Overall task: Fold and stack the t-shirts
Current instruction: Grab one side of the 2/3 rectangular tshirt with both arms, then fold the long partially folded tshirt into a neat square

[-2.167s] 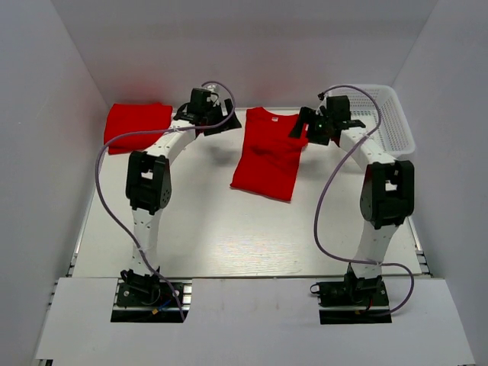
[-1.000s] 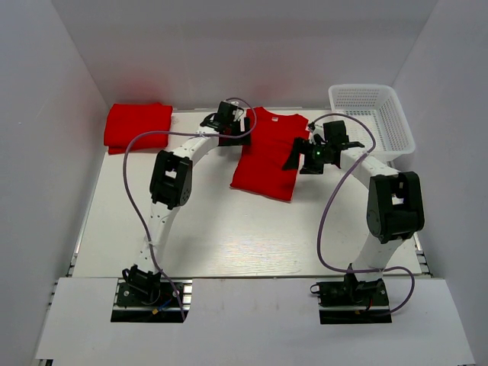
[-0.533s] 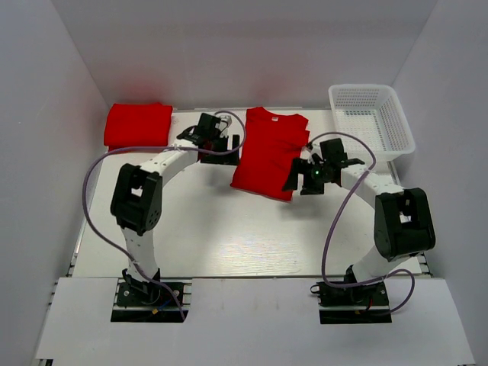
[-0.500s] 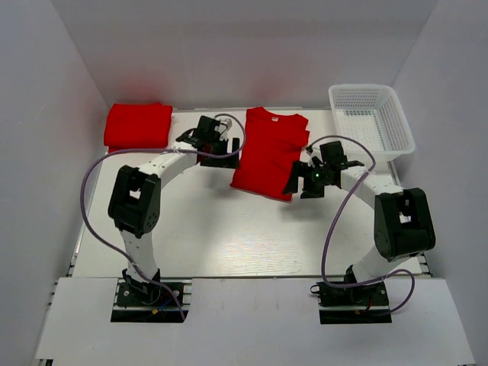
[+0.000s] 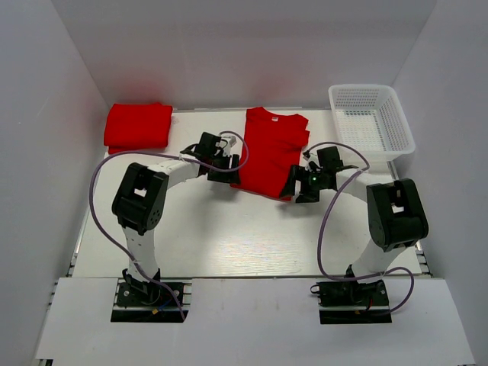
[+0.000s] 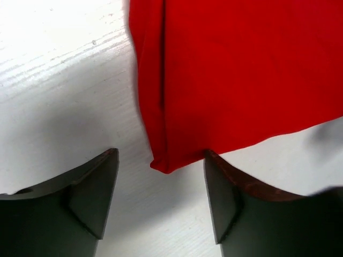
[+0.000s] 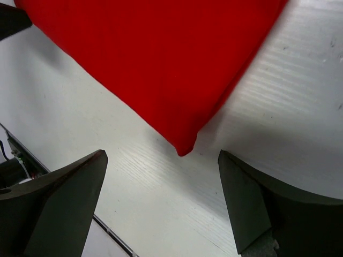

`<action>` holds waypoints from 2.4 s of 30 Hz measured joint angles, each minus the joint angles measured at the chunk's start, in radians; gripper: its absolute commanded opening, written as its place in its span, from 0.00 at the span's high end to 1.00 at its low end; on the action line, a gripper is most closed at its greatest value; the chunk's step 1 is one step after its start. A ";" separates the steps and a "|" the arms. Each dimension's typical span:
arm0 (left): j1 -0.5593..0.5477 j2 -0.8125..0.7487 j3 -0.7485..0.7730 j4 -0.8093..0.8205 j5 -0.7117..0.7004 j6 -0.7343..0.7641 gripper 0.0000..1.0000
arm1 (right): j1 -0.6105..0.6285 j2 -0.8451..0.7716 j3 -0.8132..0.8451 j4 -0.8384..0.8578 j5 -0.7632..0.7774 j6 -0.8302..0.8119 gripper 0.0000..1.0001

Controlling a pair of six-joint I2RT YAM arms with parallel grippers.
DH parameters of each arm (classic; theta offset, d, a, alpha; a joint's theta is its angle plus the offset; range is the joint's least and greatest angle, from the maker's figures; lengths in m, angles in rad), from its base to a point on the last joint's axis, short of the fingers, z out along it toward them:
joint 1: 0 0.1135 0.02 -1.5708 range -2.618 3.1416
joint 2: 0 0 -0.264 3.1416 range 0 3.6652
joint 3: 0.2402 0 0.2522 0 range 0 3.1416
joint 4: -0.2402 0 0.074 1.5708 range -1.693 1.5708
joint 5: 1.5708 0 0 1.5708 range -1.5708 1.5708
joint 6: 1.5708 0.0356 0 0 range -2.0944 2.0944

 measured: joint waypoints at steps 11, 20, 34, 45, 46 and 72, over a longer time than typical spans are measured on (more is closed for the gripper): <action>-0.031 0.002 -0.056 0.050 0.000 0.024 0.88 | 0.000 0.056 -0.002 0.090 0.004 0.052 0.81; -0.040 -0.039 -0.121 0.093 0.009 -0.014 1.00 | -0.002 0.035 -0.067 0.144 0.026 0.071 1.00; -0.120 -0.450 -0.236 -0.219 0.196 -0.234 1.00 | 0.000 -0.566 -0.205 -0.336 -0.049 -0.084 1.00; -0.133 -0.430 0.069 -0.436 0.205 -0.297 1.00 | -0.006 -0.586 0.066 -0.549 -0.013 -0.130 1.00; -0.130 -0.422 0.095 -0.443 0.177 -0.297 1.00 | -0.007 -0.569 0.082 -0.537 0.010 -0.126 1.00; -0.061 -0.068 0.357 -0.126 -0.163 -0.308 1.00 | -0.092 -0.186 0.272 -0.189 0.196 -0.028 1.00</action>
